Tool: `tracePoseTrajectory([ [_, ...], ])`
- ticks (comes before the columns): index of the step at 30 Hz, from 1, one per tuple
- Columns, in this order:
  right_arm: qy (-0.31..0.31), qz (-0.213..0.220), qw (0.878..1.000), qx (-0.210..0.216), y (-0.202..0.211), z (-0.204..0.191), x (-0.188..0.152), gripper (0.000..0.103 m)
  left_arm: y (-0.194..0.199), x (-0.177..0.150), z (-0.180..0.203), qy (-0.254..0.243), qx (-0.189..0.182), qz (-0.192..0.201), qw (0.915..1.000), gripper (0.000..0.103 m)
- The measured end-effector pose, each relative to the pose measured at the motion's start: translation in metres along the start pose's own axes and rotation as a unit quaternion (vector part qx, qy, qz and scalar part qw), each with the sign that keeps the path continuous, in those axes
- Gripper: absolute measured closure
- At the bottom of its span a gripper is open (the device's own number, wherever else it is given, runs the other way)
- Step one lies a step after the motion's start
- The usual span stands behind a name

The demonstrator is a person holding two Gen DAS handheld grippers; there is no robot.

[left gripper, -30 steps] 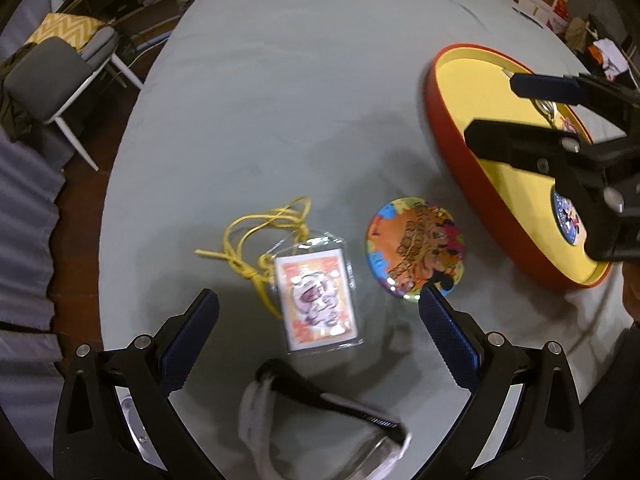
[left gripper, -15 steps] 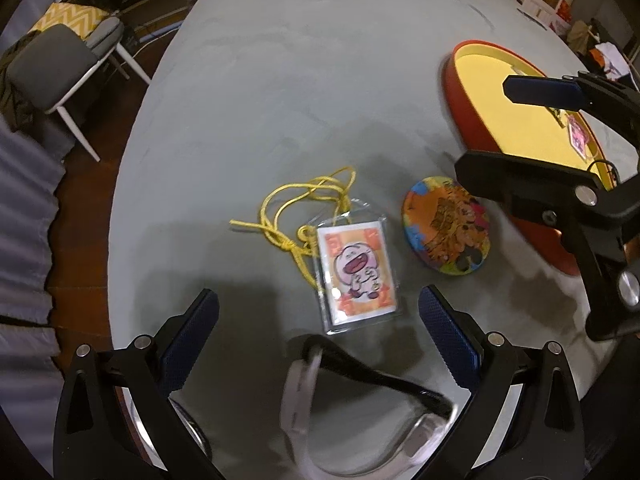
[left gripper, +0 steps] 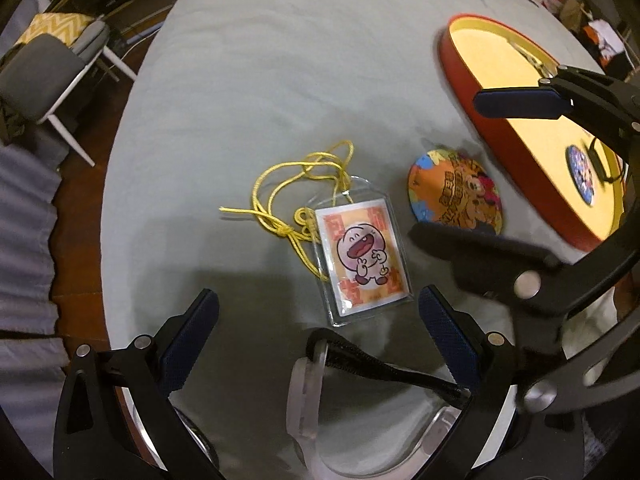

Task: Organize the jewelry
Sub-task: 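Move the left tool to the yellow-cord card holder while the right tool reaches the orange Mickey badge, then close the left gripper on the card holder while the right gripper grasps the orange badge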

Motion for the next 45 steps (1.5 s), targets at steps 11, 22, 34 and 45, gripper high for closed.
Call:
tracePoseTrajectory([
  [11,-0.024,-0.026,0.999,0.023,-0.018,0.014,-0.012,0.017,-0.011,0.001,0.000,-0.031,0.004,-0.007,0.9995,0.006],
  [22,-0.003,-0.032,0.999,0.024,-0.028,0.020,-0.018,0.017,-0.014,0.005,0.005,-0.064,-0.002,-0.002,0.9979,0.005],
  [34,0.049,-0.032,0.998,0.000,-0.029,0.018,-0.023,0.026,-0.014,0.005,-0.001,-0.074,-0.008,-0.001,0.9972,0.005],
  [45,0.071,-0.039,0.996,0.029,-0.029,0.016,-0.033,0.033,-0.017,0.011,-0.013,-0.065,-0.024,-0.003,0.9976,0.005],
])
Point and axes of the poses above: each gripper's, at about its wrist camera, not at the fingertips, and y roughly against the way its jaws point, z to its right, x to its top, the point moved 9 cm from there along -y, roughly the way its jaws point, and after that the axes turned 5 degrees about x, right-handed, at the moved point
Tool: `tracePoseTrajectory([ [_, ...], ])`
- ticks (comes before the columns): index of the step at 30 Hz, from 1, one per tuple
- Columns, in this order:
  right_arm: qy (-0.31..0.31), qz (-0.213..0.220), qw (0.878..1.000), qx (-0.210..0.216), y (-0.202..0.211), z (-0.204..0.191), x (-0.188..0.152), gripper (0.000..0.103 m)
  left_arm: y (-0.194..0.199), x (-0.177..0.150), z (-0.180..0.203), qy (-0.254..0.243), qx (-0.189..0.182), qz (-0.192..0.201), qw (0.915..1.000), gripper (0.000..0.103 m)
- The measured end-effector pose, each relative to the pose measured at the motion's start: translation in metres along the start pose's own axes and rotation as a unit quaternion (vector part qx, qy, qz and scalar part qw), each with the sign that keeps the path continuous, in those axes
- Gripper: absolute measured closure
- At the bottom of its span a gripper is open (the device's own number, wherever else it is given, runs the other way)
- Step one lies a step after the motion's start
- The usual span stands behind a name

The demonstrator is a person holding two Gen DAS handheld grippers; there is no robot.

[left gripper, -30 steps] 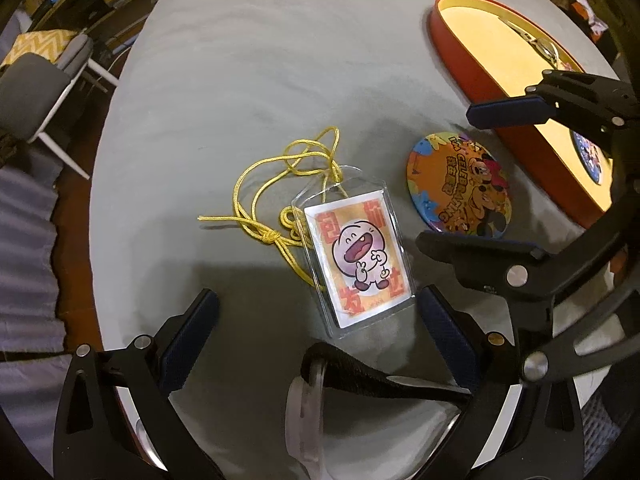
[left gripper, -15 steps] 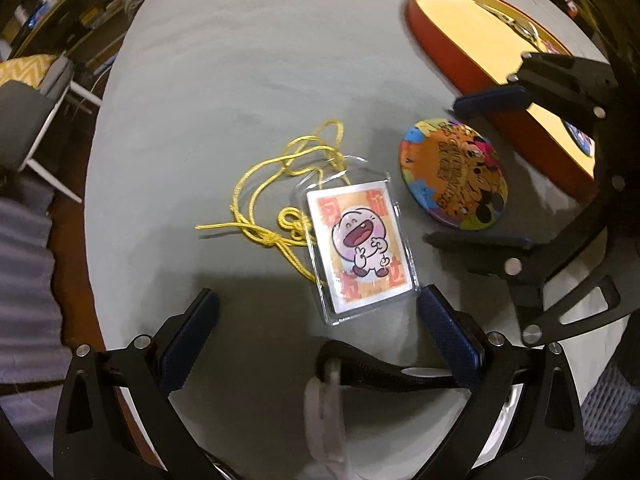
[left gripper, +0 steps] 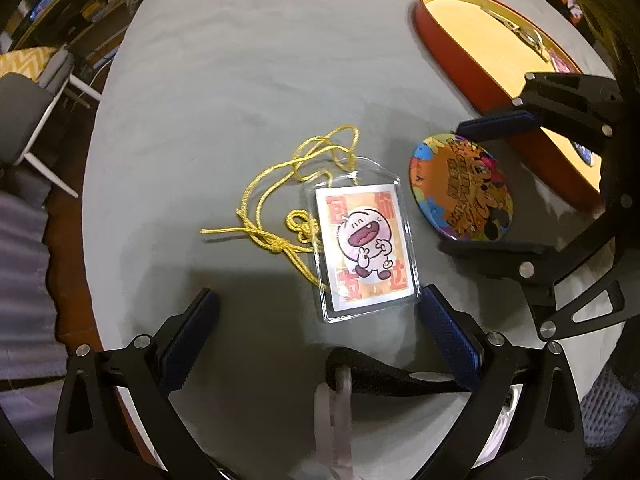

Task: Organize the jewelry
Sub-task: 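Close the left gripper on the card holder while the right gripper grasps the orange badge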

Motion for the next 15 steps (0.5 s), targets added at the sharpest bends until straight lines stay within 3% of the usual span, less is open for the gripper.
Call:
tracePoseTrajectory([
  [15,0.006,-0.001,1.000,0.007,0.004,-0.003,-0.002,0.033,-0.014,0.021,-0.017,0.044,0.002,-0.004,0.9990,0.005],
])
Point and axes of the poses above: each gripper's, at about its wrist camera, not at the fingertips, and y roughly against the way its jaws point, z to its right, x to its top, the point moved 9 cm from there along -y, roughly the way its jaws point, and after that the axes turned 5 degrees about x, right-handed, at the moved point
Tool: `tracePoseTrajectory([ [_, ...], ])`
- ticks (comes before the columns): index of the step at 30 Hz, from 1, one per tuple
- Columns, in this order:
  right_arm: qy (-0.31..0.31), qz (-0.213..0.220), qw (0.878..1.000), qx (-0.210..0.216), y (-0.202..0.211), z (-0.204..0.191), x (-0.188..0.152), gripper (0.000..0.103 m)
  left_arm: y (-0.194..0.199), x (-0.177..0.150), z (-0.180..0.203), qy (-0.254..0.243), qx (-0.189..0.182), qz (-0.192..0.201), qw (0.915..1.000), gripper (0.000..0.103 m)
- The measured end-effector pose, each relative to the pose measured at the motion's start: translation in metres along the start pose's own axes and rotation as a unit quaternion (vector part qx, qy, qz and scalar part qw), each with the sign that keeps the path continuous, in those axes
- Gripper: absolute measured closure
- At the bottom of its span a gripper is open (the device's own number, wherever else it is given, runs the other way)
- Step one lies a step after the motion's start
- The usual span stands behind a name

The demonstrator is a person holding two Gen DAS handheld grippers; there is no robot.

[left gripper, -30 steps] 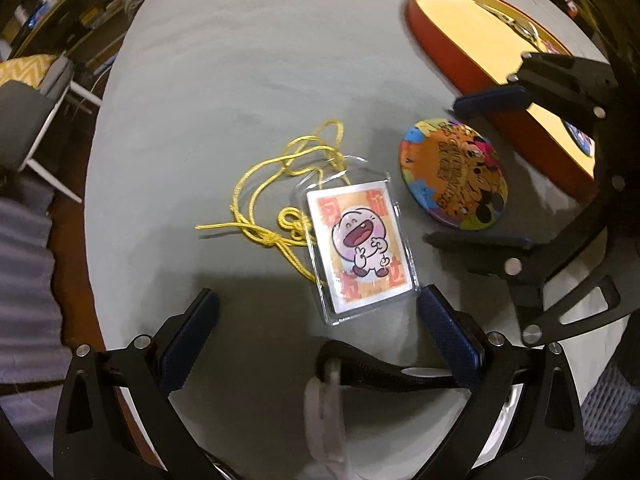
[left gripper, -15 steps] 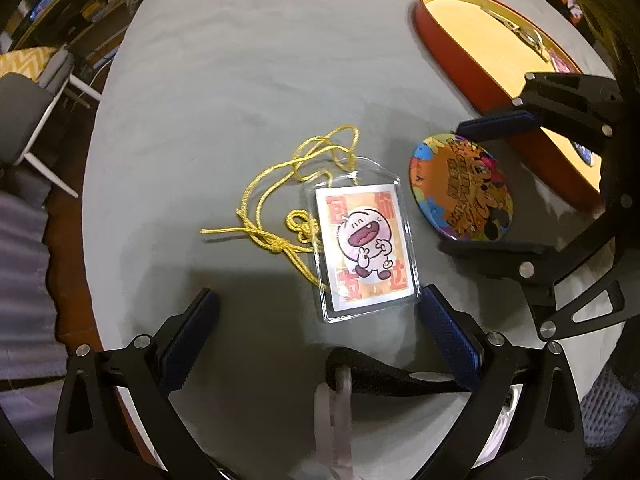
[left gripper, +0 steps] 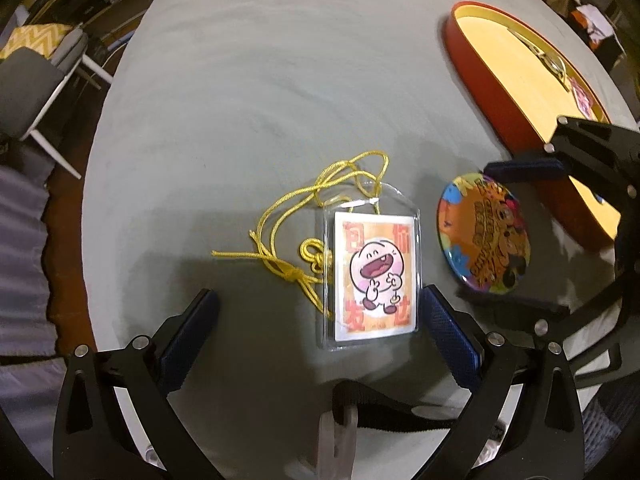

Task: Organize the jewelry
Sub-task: 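Close the left gripper on the card holder while the right gripper grasps the orange badge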

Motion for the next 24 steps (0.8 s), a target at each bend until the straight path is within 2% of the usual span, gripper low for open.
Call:
tracePoseTrajectory([
  [8,-0.004,0.000,1.000,0.003,-0.001,0.003,0.002,0.033,-0.005,0.012,-0.007,0.016,0.015,-0.004,0.9998,0.009],
  [11,-0.005,0.000,1.000,0.003,-0.002,0.004,0.002,0.033,-0.001,0.014,-0.009,0.023,0.010,0.004,0.9997,0.028],
  [13,-0.004,0.000,1.000,0.003,-0.001,0.004,0.002,0.033,0.002,0.016,-0.010,0.031,0.006,0.009,0.9995,0.046],
  [16,-0.004,0.001,1.000,0.003,-0.001,0.004,0.003,0.033,0.002,0.018,-0.013,0.039,-0.002,0.011,0.9992,0.056],
  [24,-0.009,0.001,1.000,0.005,-0.001,0.006,0.003,0.033,0.004,0.019,-0.018,0.055,-0.014,0.021,0.9982,0.058],
])
Point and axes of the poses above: each gripper's, at about its wrist camera, not at the fingertips, and y roughly against the way its jaws point, z to its right, x to its top, the point moved 9 cm from there along -y, roughly the way its jaws point, and after that the axes turned 5 degrees about x, right-handed, at the moved point
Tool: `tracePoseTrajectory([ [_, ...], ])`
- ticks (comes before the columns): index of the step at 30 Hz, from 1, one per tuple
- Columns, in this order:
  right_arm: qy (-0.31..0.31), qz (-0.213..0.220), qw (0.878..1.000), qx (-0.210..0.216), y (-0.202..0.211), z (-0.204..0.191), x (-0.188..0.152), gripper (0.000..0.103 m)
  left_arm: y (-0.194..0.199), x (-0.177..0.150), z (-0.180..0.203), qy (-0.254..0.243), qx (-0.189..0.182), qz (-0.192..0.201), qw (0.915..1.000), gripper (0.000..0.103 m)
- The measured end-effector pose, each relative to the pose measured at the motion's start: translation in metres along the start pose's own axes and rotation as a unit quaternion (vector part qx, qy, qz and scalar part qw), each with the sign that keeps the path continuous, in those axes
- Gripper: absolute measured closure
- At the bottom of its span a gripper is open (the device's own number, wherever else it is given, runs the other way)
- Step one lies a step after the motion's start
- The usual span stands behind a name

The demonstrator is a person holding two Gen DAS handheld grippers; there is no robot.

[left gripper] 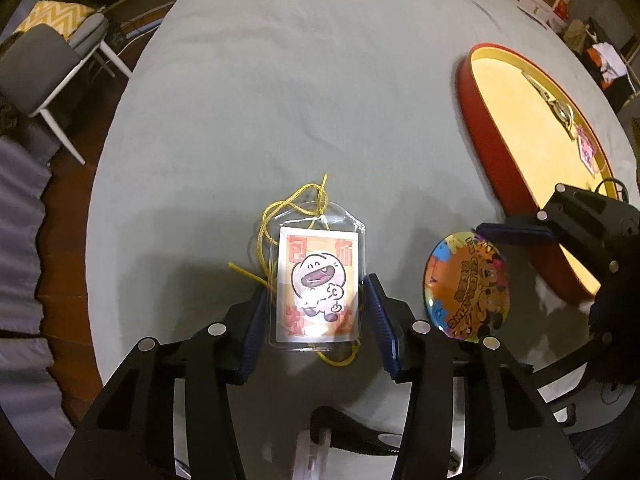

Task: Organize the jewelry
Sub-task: 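Close the left gripper on the card holder while the right gripper grasps the orange badge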

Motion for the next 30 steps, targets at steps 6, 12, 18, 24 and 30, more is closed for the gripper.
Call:
tracePoseTrajectory([
  [6,-0.007,0.002,1.000,0.005,0.001,0.002,0.002,0.033,0.003,0.002,0.001,0.004,-0.006,0.005,1.0000,0.058],
  [12,-0.012,0.005,1.000,0.010,0.003,0.002,0.002,0.033,0.018,-0.005,0.014,0.005,-0.014,0.013,0.9998,0.058],
  [18,-0.011,0.013,1.000,0.014,0.008,-0.002,0.003,0.033,0.029,-0.004,0.006,0.016,-0.021,0.027,0.9993,0.058],
  [24,-0.009,0.026,0.999,0.018,0.022,-0.004,0.001,0.033,0.044,0.004,0.003,0.021,-0.022,0.042,0.9987,0.058],
  [30,-0.010,0.041,0.999,0.019,0.039,-0.006,0.002,0.033,0.057,0.011,0.004,0.017,-0.018,0.055,0.9982,0.058],
])
Point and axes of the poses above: each gripper's, at about its wrist camera, not at the fingertips, and y roughly against the way its jaws point, z to its right, x to its top, the point moved 9 cm from there along -y, roughly the way its jaws point, and after that the axes turned 5 degrees about x, right-handed, at the moved point
